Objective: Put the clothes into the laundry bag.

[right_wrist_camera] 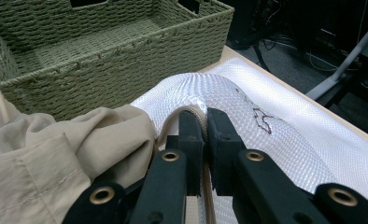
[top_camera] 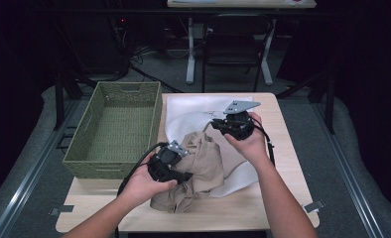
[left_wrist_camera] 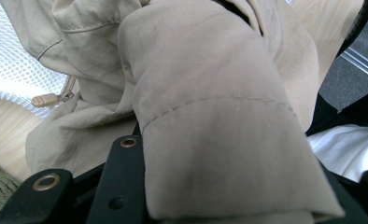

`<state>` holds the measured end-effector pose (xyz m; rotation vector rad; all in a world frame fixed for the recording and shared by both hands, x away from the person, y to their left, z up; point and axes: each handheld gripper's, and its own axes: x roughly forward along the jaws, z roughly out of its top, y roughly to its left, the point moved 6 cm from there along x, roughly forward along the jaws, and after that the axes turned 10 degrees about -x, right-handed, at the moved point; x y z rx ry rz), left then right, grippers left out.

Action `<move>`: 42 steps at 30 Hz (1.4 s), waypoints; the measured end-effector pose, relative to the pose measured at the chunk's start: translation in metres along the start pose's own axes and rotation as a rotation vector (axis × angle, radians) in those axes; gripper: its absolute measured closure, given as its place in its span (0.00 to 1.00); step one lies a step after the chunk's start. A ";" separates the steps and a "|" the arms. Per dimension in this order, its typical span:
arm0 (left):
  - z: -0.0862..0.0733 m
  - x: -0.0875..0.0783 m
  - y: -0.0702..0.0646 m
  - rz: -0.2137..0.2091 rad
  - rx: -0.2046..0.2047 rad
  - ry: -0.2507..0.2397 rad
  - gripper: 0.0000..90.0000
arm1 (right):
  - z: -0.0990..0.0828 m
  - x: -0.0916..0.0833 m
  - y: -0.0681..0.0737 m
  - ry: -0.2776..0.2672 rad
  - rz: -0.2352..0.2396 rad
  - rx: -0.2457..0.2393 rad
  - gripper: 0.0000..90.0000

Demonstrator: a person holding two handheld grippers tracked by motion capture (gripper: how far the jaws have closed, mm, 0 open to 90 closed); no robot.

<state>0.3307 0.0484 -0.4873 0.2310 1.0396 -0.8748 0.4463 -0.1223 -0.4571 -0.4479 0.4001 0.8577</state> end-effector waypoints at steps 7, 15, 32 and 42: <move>0.002 0.002 -0.004 -0.007 0.002 -0.007 0.70 | 0.000 0.000 0.000 -0.003 -0.001 0.000 0.95; 0.004 0.005 -0.011 -0.008 0.017 -0.006 0.70 | 0.000 -0.001 -0.001 -0.005 -0.003 0.001 0.95; 0.013 0.018 -0.026 -0.041 0.062 0.000 0.70 | 0.001 -0.003 -0.002 -0.013 -0.005 0.005 0.95; 0.018 0.032 -0.026 -0.056 0.056 0.013 0.70 | 0.002 -0.005 -0.003 -0.023 -0.005 0.006 0.95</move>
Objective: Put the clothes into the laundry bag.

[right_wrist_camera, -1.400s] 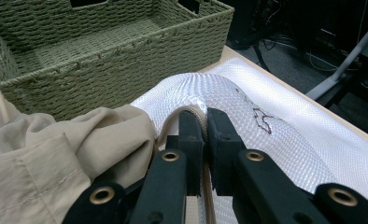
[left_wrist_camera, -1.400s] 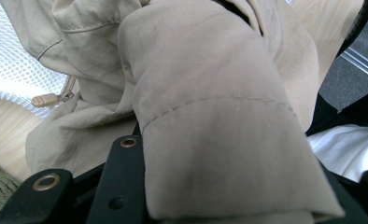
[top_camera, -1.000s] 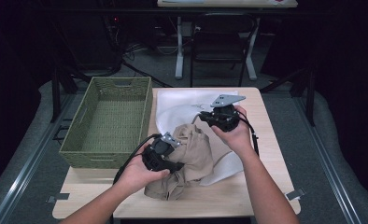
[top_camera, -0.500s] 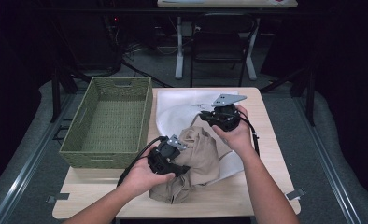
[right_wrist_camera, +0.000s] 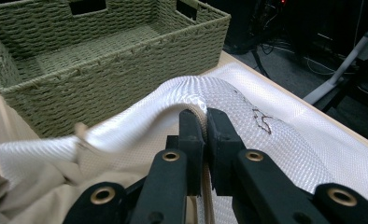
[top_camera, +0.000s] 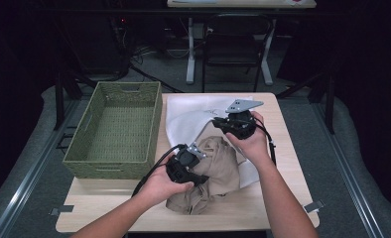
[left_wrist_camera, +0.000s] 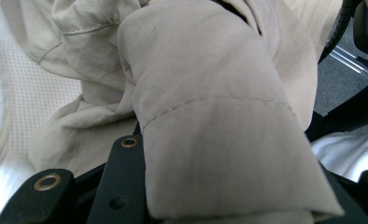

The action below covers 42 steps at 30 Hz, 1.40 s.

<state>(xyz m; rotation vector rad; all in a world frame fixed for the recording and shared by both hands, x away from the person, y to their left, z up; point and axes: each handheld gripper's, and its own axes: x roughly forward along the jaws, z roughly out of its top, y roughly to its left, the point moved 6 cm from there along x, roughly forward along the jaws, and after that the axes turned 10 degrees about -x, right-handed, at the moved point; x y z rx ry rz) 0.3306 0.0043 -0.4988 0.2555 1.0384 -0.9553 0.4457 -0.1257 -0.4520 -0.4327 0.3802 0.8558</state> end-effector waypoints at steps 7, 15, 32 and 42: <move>0.002 0.006 0.004 0.011 -0.011 0.002 0.70 | 0.001 -0.001 0.001 0.001 -0.001 -0.002 0.95; 0.003 0.008 0.011 0.023 -0.030 -0.006 0.70 | 0.001 -0.001 0.001 0.001 -0.001 -0.002 0.95; 0.011 0.011 0.028 0.061 -0.086 -0.036 0.70 | 0.000 -0.001 0.001 -0.001 0.003 -0.002 0.95; 0.021 0.020 0.040 0.089 -0.140 -0.078 0.70 | 0.000 0.000 0.001 -0.001 0.003 -0.001 0.95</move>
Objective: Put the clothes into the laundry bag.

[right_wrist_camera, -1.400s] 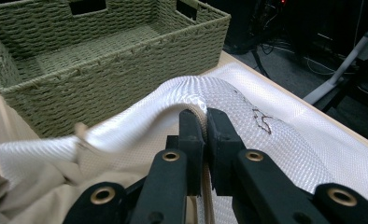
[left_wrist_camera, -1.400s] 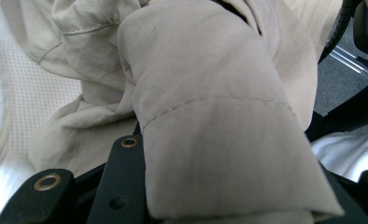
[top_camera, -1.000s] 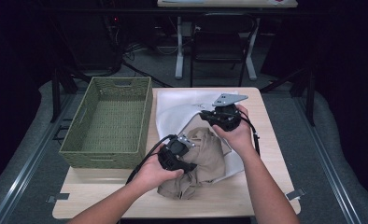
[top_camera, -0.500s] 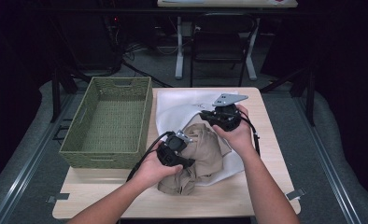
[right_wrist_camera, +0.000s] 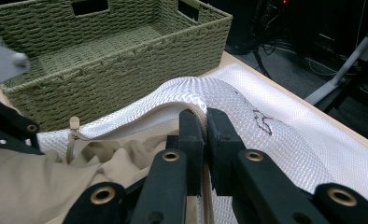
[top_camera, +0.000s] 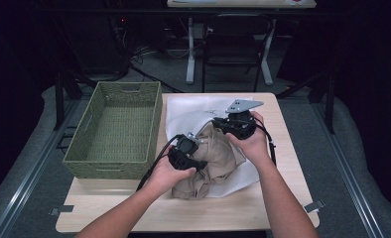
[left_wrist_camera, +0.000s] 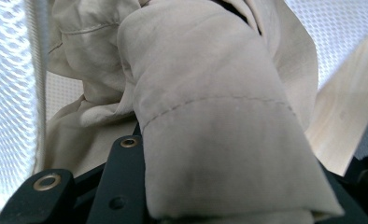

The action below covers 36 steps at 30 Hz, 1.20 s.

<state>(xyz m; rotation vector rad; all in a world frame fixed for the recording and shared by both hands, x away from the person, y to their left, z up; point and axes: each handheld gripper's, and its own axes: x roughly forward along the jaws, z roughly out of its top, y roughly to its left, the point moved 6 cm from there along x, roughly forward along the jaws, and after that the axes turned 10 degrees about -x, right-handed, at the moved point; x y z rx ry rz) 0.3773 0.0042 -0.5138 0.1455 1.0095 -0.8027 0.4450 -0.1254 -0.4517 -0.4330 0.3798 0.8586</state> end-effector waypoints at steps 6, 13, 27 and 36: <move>0.005 0.007 0.005 0.040 -0.016 -0.023 0.70 | 0.000 0.000 0.000 0.000 0.000 0.001 0.95; 0.008 0.016 0.011 0.058 -0.038 -0.043 0.70 | -0.001 0.001 0.000 0.000 0.001 0.000 0.95; -0.001 0.043 0.024 0.101 -0.059 -0.039 0.69 | -0.002 0.000 -0.002 0.004 -0.003 0.003 0.95; -0.006 0.054 0.026 0.140 -0.038 -0.004 0.66 | -0.003 0.003 0.001 0.017 -0.003 -0.002 0.95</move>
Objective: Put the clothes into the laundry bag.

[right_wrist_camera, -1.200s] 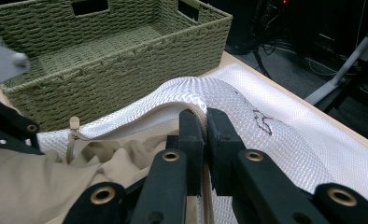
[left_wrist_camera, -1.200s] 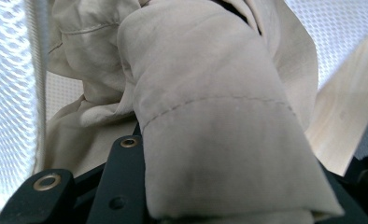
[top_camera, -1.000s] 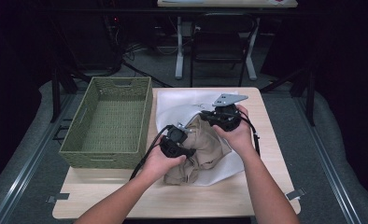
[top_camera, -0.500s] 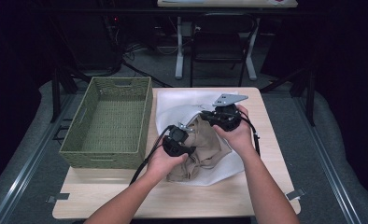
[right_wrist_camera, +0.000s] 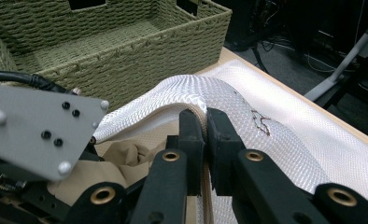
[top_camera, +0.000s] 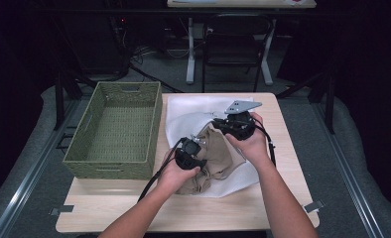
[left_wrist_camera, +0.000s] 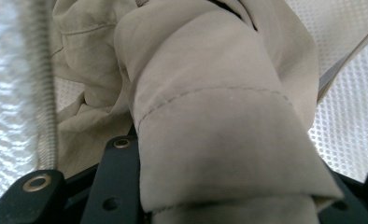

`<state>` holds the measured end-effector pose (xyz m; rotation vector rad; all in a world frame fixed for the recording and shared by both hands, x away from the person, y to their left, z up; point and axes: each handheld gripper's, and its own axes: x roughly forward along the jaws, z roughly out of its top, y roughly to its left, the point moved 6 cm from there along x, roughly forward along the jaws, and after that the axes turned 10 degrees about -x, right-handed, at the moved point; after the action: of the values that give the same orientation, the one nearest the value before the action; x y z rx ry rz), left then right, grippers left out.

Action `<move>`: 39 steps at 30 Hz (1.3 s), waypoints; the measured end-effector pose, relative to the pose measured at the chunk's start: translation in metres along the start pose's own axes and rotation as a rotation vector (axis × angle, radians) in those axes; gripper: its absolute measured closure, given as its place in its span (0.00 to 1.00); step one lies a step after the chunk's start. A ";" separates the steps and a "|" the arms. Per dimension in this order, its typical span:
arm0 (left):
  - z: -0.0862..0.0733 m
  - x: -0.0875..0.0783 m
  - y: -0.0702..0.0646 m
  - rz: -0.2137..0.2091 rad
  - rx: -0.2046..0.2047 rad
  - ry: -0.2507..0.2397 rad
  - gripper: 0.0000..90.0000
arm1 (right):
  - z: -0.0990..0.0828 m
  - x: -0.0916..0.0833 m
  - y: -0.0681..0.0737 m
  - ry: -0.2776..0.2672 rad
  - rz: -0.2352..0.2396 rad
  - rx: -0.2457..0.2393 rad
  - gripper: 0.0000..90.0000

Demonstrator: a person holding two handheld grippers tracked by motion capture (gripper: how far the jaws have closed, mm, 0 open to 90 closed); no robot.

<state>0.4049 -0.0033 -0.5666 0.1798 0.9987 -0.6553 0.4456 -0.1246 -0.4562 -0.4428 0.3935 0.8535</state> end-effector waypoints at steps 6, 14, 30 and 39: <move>0.000 0.003 0.001 0.001 -0.021 0.013 0.63 | 0.000 0.000 0.000 0.002 -0.001 0.000 0.95; -0.001 0.007 -0.001 0.027 0.009 0.023 0.58 | 0.000 0.000 0.000 0.003 -0.002 0.002 0.95; -0.003 0.014 -0.001 0.048 0.008 0.016 0.45 | -0.001 0.002 0.001 0.008 0.003 -0.002 0.95; -0.004 0.014 0.001 0.026 -0.032 0.000 0.40 | -0.004 0.006 0.003 0.022 0.007 -0.003 0.95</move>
<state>0.4075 -0.0064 -0.5808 0.1645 1.0050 -0.6154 0.4467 -0.1214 -0.4637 -0.4545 0.4143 0.8564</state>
